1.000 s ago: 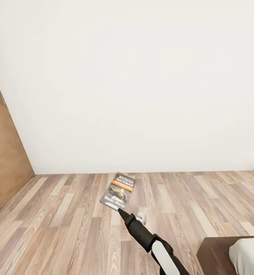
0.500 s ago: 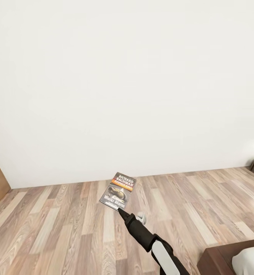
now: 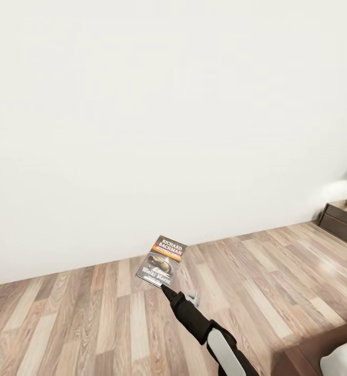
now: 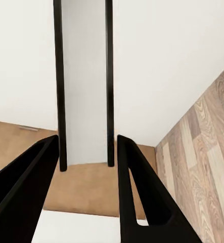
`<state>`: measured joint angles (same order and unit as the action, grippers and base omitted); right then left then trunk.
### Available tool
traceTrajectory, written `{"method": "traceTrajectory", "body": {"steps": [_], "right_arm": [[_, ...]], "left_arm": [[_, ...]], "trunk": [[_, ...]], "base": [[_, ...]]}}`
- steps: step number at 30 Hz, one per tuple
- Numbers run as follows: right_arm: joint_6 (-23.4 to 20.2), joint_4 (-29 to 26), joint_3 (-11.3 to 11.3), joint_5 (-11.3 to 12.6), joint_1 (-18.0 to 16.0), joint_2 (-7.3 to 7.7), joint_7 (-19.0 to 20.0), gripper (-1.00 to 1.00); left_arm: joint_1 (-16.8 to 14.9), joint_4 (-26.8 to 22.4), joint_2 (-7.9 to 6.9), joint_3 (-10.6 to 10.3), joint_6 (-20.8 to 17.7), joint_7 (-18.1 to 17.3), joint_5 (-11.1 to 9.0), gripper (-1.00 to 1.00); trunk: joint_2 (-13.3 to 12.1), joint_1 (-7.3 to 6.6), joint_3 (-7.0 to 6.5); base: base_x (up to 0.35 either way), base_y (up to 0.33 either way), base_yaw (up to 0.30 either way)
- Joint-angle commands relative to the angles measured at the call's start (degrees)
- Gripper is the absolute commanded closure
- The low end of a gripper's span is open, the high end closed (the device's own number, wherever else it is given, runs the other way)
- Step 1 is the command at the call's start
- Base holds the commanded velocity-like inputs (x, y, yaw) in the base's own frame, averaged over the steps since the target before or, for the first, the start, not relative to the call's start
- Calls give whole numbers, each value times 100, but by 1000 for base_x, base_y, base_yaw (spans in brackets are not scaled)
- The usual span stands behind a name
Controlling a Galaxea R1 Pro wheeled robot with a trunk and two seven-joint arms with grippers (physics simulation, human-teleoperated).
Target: In the bedroom, move the book from the bed onto either nightstand, and place the two sandals side by side next to the bed.
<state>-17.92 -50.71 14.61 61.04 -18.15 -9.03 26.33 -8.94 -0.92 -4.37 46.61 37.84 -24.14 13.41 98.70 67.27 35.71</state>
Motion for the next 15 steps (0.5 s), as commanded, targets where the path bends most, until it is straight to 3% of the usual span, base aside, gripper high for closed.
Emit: {"method": "traceTrajectory", "body": {"steps": [1, 15], "right_arm": [[-45, 0, -2, 75, -5, -2, 4, 100], [-45, 0, -2, 75, -5, -2, 4, 100]], "left_arm": [[-2, 4, -2, 50, 13, -22, 39, -100], [-2, 4, -2, 50, 13, -22, 39, -100]], "trunk": [[3, 3, 6], [3, 3, 6]], "base": [[300, 217, -264], [298, 219, -264]]}}
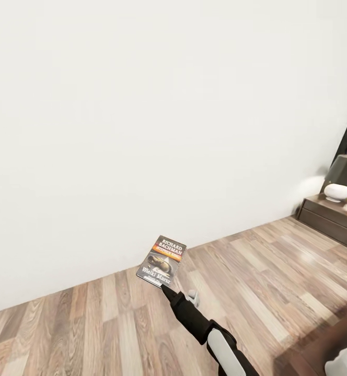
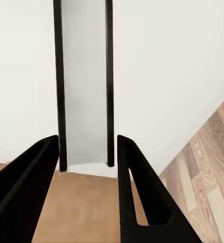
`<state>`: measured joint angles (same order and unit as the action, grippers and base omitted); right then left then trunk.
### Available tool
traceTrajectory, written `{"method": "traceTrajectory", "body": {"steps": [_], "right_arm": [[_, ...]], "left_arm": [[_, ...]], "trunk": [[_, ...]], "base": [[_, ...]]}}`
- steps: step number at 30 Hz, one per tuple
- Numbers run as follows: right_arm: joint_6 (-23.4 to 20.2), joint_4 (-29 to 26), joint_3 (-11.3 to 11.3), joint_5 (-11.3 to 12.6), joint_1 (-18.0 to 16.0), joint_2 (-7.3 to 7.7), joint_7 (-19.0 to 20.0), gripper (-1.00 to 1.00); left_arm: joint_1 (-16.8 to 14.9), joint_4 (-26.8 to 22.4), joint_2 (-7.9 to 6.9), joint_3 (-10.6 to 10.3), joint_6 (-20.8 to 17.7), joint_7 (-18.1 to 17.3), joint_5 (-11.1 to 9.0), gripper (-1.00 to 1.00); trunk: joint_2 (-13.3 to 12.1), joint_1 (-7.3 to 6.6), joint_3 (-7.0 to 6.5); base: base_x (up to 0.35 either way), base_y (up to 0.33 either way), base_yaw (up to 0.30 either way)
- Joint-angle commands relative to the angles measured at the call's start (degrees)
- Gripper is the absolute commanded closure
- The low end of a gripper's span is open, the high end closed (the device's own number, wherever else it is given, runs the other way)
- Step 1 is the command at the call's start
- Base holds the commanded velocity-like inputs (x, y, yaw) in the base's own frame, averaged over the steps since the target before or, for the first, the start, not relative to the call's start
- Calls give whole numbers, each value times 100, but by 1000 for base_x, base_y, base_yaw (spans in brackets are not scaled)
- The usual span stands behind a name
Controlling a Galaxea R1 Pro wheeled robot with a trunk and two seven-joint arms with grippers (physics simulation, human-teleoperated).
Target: In the bedroom, move the book from the bed onto either nightstand, and place the two sandals side by side next to the bed.
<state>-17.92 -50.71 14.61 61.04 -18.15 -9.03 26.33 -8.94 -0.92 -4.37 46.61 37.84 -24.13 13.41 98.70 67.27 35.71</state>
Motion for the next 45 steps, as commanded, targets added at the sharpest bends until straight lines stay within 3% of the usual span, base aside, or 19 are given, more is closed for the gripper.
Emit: {"method": "traceTrajectory", "body": {"steps": [1, 45], "right_arm": [[-45, 0, -2, 74, -5, -2, 4, 100], [-54, 0, -11, 81, -5, -2, 9, 100]], "left_arm": [[-2, 4, -2, 50, 13, -22, 39, -100], [-2, 4, 0, 41, 13, -23, 39, -100]], "trunk": [[3, 3, 6], [3, 3, 6]], "base": [[297, 219, -264], [285, 192, -264]]}}
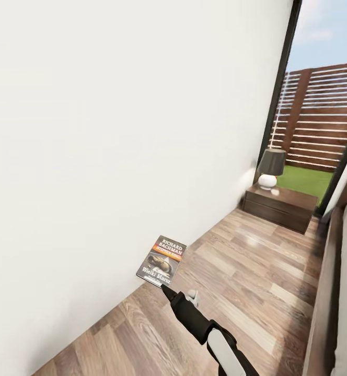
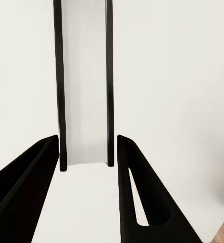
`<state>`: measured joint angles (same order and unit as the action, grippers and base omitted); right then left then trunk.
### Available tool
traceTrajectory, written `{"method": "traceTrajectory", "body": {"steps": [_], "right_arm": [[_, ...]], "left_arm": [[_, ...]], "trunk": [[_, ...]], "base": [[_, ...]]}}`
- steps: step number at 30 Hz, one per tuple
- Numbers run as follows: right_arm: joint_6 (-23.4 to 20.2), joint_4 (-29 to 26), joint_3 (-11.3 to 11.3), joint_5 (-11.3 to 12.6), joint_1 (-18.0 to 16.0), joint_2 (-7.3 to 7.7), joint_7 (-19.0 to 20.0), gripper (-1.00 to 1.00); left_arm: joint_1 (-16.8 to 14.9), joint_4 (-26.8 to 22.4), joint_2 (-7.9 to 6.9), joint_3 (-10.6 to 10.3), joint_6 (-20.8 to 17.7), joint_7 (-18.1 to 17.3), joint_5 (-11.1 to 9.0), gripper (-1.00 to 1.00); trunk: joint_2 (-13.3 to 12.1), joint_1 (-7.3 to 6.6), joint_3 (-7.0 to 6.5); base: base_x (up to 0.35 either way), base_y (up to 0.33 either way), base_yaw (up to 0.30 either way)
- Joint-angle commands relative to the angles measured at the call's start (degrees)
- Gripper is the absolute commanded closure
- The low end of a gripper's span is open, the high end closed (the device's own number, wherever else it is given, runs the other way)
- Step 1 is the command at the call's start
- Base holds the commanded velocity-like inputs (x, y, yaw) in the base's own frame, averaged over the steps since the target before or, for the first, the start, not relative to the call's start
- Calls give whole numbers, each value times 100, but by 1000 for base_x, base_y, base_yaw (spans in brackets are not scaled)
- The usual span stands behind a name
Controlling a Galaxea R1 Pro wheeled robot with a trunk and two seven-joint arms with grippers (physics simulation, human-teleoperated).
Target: In the bedroom, move the book from the bed onto either nightstand, and place the two sandals side by side next to the bed.
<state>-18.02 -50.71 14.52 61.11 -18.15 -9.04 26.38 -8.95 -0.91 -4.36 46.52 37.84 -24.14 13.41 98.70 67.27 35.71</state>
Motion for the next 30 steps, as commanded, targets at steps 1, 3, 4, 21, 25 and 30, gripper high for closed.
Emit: {"method": "traceTrajectory", "body": {"steps": [1, 3, 4, 21, 25, 30], "right_arm": [[-44, 0, -2, 75, -5, -2, 5, 100], [-43, 0, -2, 76, -5, -2, 6, 100], [-43, 0, -2, 76, -5, -2, 7, 100], [-39, 0, -2, 77, -5, -2, 8, 100], [-36, 0, -2, 77, -5, -2, 8, 100], [-35, 0, -2, 77, -5, -2, 8, 100]], "left_arm": [[-2, 3, -2, 50, 13, -22, 39, -100], [-2, 3, -3, 52, 13, -21, 39, -100], [-2, 3, -3, 51, 13, -21, 39, -100], [-2, 3, -4, 50, 13, -21, 39, -100], [-2, 3, 0, 50, 13, -22, 39, -100], [-2, 3, 4, 50, 13, -22, 39, -100]], "trunk": [[3, 2, 6], [3, 2, 6], [3, 2, 6], [3, 2, 6], [3, 2, 6], [3, 2, 6]], "base": [[270, 120, -264], [268, 83, -264], [266, 59, -264], [255, 12, -264], [252, 59, -264], [254, 142, -264]]}}
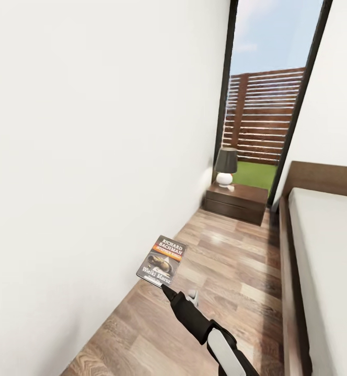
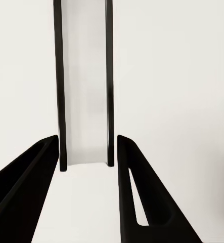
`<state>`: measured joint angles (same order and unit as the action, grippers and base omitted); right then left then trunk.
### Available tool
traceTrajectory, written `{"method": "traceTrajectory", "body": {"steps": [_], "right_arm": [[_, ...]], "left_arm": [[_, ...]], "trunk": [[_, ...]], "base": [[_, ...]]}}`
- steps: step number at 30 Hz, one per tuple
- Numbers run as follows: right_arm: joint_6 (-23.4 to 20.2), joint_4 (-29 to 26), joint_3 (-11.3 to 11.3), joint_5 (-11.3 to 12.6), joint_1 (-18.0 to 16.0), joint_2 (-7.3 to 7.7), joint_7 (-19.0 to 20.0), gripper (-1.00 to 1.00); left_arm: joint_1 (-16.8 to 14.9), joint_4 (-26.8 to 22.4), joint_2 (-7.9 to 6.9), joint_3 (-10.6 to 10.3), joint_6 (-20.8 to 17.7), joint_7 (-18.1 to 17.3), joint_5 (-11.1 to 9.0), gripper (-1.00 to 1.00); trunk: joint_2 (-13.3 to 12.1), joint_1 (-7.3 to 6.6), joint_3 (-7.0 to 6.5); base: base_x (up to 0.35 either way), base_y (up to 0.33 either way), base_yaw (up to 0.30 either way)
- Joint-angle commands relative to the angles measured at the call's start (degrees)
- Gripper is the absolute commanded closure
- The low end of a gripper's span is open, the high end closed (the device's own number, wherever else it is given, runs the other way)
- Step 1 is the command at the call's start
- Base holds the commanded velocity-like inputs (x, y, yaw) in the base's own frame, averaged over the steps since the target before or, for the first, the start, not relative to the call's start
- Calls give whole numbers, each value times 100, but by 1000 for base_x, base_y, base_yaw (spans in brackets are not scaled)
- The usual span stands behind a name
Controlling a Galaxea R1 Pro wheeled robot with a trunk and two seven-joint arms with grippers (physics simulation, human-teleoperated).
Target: In the bedroom, move the book from the bed onto either nightstand, and place the two sandals side by side next to the bed.
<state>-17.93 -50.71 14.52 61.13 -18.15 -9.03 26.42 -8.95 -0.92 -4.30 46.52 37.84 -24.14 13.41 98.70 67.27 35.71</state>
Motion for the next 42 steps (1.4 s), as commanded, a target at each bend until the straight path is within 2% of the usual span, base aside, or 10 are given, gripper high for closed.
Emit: {"method": "traceTrajectory", "body": {"steps": [1, 17, 42], "right_arm": [[-44, 0, -2, 75, -5, -2, 4, 100], [-44, 0, 6, 75, -5, -2, 4, 100], [-44, 0, 7, 75, -5, -2, 16, 100]], "left_arm": [[-2, 4, -1, 50, 13, -22, 39, -100], [-2, 4, -5, 50, 13, -20, 39, -100], [-2, 4, -9, 52, 13, -20, 40, -100]], "trunk": [[3, 2, 6], [3, 2, 6], [3, 2, 6]], "base": [[264, 189, -263], [273, 199, -259], [271, 32, -248]]}}
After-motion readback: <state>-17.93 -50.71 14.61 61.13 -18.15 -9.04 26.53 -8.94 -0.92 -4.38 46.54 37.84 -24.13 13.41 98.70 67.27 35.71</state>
